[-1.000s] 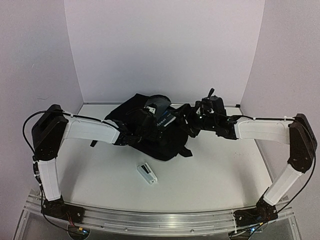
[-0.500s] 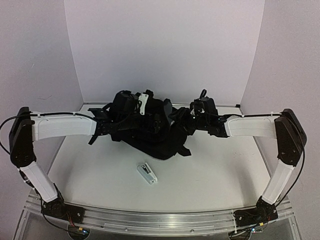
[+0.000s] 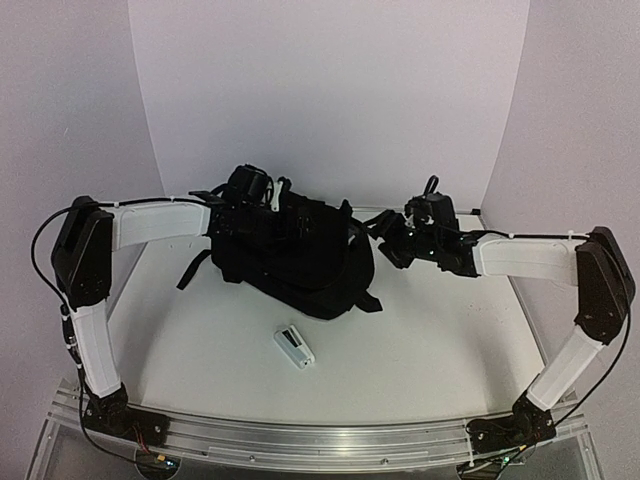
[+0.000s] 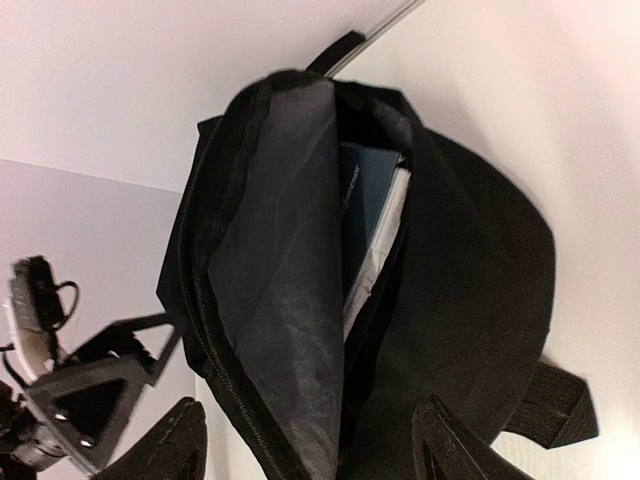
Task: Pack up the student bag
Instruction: Place the book in the student bag, then adjust the student bag at the center of the board.
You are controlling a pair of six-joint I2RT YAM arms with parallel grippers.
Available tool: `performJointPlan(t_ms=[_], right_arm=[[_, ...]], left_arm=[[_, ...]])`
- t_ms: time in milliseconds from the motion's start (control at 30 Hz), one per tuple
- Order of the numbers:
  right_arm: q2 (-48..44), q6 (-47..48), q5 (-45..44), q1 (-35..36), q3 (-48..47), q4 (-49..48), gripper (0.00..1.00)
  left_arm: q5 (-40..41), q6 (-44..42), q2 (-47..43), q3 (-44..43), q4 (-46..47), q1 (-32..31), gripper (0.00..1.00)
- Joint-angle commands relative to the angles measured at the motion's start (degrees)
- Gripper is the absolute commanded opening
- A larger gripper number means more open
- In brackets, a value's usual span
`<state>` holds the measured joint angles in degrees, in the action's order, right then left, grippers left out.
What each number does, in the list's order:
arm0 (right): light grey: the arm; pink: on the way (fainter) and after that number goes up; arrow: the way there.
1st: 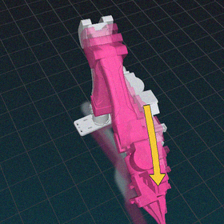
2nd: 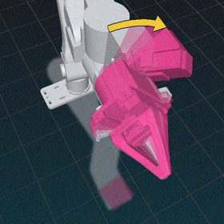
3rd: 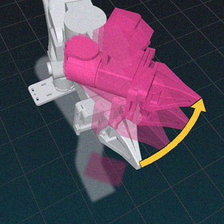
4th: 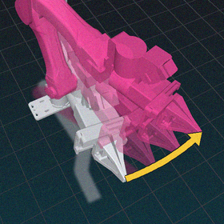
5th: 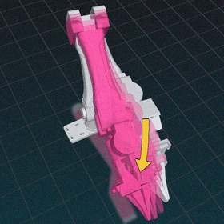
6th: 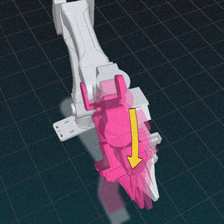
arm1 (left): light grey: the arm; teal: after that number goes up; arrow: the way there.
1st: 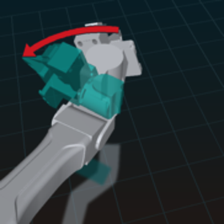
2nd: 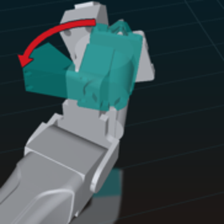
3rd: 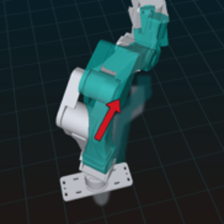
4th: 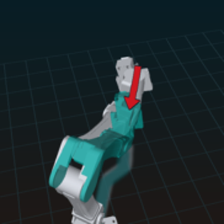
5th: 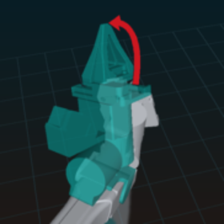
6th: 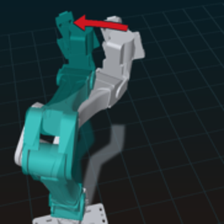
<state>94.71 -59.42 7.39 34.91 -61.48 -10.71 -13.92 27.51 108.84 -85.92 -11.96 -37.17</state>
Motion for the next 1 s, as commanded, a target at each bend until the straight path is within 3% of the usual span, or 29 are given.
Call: performJointPlan(t_ms=[0, 100, 233, 433, 633, 700, 833, 933, 967], right_arm=[[-2.66, 6.14, 1.21, -3.34, -0.97, 0.89, 0.78], [-0.74, 12.53, 2.9, -3.7, -5.35, 4.5, 0.9], [3.42, 20.74, 4.3, -3.72, -13.25, 10.52, 0.98], [12.6, 26.9, 0.35, -3.69, -22.36, 16.96, 0.98], [21.3, 27.16, -3.91, -3.78, -28.55, 19.87, 0.94], [23.01, 26.92, -3.42, -3.81, -29.54, 20.11, 0.85], [24.25, 26.15, 1.6, -3.8, -28.63, 20.03, 0.34], [22.48, 25.02, 4.76, -3.71, -25.13, 18.64, 0.03], [21.06, 24.67, 5.48, -3.57, -23.42, 17.64, 0.0]], left_arm=[[0.49, 4.81, -1.69, -0.13, -0.53, -0.33, 1.0], [2.77, 8.18, -5.34, 4.52, 0.12, 0.73, 1.0], [5.27, 13.71, -12.68, 13.76, 1.08, 3.34, 1.0], [1.06, 20.86, -20.73, 27.8, 5.37, 9.89, 1.0], [0.02, 22.01, -21.33, 30.66, 6.02, 11.21, 1.0], [-0.31, 22.14, -20.69, 31.06, 7.17, 11.48, 1.0], [-3.41, 21.19, -16.13, 29.8, 10.07, 13.14, 1.0], [-7.06, 19.35, -11.63, 27.96, 15.88, 14.06, 0.93], [-8.24, 18.83, -9.54, 26.81, 17.72, 14.2, 0.9]])
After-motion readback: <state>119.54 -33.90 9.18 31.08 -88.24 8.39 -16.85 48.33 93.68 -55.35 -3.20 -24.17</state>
